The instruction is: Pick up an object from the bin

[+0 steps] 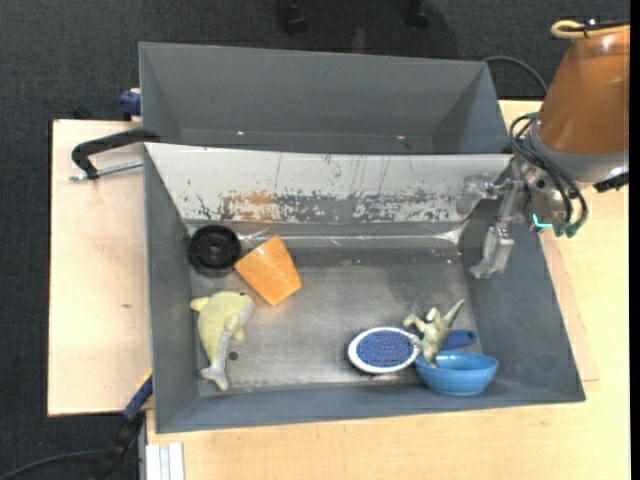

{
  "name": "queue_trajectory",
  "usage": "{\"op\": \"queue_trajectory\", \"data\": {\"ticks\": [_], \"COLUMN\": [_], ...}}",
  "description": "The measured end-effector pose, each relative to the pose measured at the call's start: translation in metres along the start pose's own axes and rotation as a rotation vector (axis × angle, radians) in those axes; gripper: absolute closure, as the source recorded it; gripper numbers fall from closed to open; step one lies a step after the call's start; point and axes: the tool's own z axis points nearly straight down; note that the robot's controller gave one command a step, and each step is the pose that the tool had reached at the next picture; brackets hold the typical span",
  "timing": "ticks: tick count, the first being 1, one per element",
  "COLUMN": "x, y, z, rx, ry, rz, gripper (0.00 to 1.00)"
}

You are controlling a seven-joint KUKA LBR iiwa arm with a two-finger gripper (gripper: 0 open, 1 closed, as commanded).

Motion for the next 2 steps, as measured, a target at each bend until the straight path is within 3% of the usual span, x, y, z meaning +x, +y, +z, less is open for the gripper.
{"op": "queue_trajectory", "data": {"ticks": [1, 2], "x": [0.044, 0.05], "y": [0.055, 0.066], "z": [0.055, 0.049], "rx": [-0.003, 0.001], "ry": [0.0, -0.006], "rz": [-0.049, -0.224], "gripper": [0.0, 0.0]}}
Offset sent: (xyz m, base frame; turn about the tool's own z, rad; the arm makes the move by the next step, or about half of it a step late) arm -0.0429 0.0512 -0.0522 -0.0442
